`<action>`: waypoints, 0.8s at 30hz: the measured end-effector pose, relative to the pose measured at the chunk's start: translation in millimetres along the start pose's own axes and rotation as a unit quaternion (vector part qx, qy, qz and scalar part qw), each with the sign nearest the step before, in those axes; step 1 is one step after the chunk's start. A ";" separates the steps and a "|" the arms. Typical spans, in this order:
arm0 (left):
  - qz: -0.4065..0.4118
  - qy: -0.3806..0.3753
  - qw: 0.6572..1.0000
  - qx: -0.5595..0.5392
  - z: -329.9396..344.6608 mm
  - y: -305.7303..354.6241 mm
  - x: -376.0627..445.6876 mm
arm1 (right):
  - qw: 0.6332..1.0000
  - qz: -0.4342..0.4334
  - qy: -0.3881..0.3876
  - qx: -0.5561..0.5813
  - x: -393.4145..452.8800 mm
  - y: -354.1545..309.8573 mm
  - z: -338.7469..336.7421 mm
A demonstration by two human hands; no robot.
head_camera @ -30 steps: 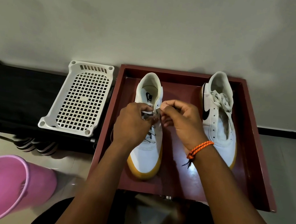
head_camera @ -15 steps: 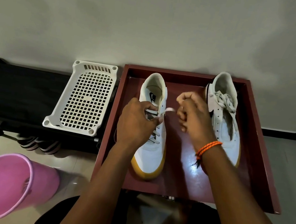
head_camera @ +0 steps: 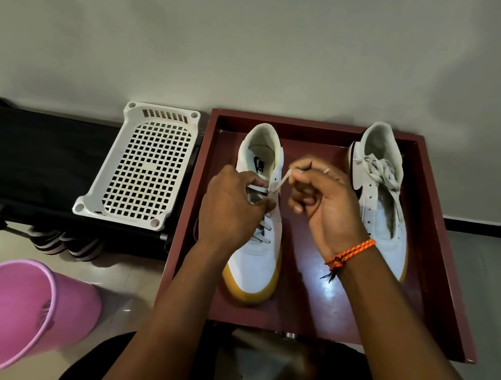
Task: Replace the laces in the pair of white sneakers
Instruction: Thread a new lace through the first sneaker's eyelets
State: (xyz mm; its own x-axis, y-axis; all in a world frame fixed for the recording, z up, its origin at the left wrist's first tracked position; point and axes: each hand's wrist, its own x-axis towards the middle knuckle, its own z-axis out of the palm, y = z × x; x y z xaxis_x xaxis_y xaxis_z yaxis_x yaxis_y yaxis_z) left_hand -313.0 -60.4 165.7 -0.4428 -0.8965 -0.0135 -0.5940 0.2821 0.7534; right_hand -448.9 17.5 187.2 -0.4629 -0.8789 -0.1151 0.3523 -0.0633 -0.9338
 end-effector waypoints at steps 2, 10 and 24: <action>0.003 0.002 1.000 0.002 -0.9 -0.4 0.2 | 0.993 0.004 -0.032 0.115 -1.5 -8.6 -0.5; -0.009 0.014 0.998 0.063 -3.1 4.1 -2.2 | 0.967 0.034 0.240 -0.077 5.9 1.0 -10.2; 0.011 0.016 0.996 0.092 -3.9 -3.6 -1.2 | 0.956 -0.085 0.022 -0.281 2.0 16.4 0.8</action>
State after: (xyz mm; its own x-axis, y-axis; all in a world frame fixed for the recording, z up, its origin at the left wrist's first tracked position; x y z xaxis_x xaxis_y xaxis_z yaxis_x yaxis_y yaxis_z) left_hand -307.8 -61.7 165.6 -0.4364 -0.8994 0.0248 -0.6989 0.3562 0.6202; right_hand -443.3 14.3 171.9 -0.5127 -0.8570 0.0522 -0.2179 0.0710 -0.9734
